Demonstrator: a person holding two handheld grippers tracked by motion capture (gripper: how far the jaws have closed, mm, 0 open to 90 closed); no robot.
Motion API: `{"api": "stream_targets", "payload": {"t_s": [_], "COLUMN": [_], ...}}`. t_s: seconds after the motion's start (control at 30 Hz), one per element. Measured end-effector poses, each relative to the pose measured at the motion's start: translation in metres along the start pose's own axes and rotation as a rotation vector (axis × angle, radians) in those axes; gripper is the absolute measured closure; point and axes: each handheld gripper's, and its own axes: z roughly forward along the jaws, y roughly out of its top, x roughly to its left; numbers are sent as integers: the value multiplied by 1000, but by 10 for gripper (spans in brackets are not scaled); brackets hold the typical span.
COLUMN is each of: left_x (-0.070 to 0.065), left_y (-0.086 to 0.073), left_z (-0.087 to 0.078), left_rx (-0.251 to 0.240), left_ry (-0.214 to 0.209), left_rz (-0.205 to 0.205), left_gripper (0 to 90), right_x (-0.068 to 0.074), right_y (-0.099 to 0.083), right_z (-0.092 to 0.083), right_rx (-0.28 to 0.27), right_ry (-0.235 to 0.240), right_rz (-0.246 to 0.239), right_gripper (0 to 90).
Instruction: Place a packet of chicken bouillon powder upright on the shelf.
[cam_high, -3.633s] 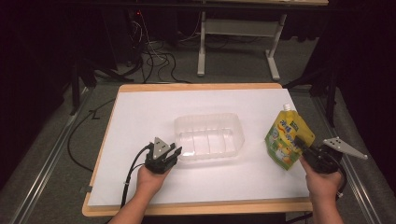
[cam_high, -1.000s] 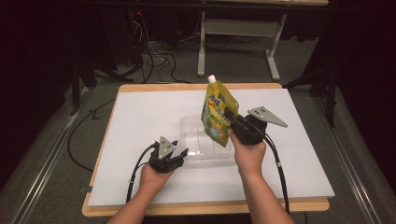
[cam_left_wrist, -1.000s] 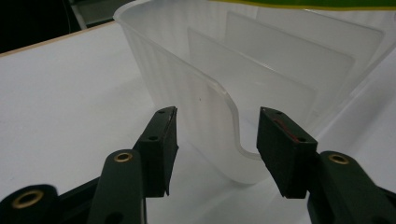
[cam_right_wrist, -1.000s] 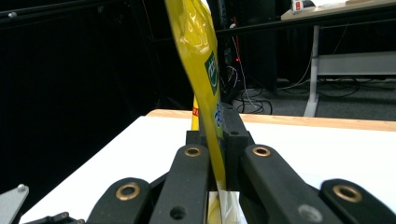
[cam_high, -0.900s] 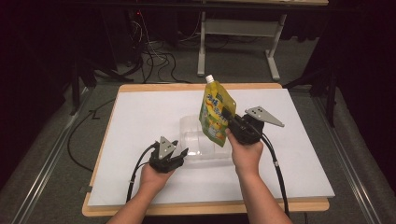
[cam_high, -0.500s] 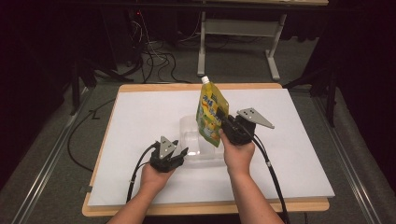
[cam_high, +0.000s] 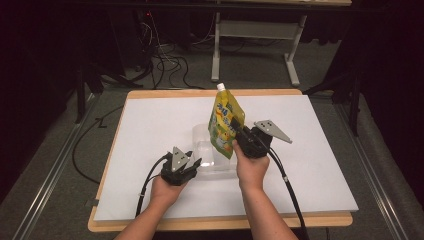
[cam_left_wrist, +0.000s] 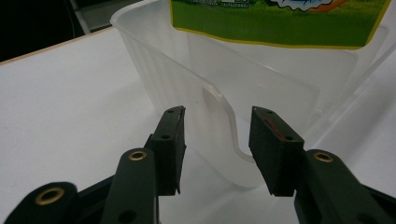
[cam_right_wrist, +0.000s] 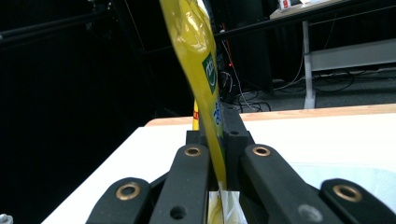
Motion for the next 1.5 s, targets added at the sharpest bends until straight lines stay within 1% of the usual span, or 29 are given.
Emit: {"api": "stream_targets", "payload": {"t_s": [0.17,0.27,0.33,0.43,0.57,0.7,0.93,1.07,1.23,1.5], "left_x": [-1,-1,-1,-2,-2,-3,-3,-4,-5,-5], "left_y": [0,0,0,0,0,0,0,0,0,1], "left_z": [0,0,0,1,1,1,1,2,2,2], "left_rx": [1,2,3,0,0,2,4,4,4,5], "left_ry": [1,-1,0,4,7,8,11,15,20,21], "left_rz": [-1,1,3,6,8,7,8,11,10,9], "left_gripper": [577,583,584,589,598,599,605,607,612,612], "right_x": [-2,-2,-1,-3,-6,-9,-11,-11,-11,-7], "right_y": [-2,-2,-3,-4,-5,-6,-7,-7,-7,-10], "right_z": [-2,-2,-2,-3,-7,-9,-10,-9,-8,-3], "right_rx": [-13,-17,-19,-18,-30,-35,-35,-38,-40,-20], "right_ry": [13,25,24,11,-5,-14,-28,-36,-45,-47], "right_rz": [25,52,57,56,48,53,44,47,37,12], "right_gripper": [900,900,900,900,900,900,900,900,900,900]}}
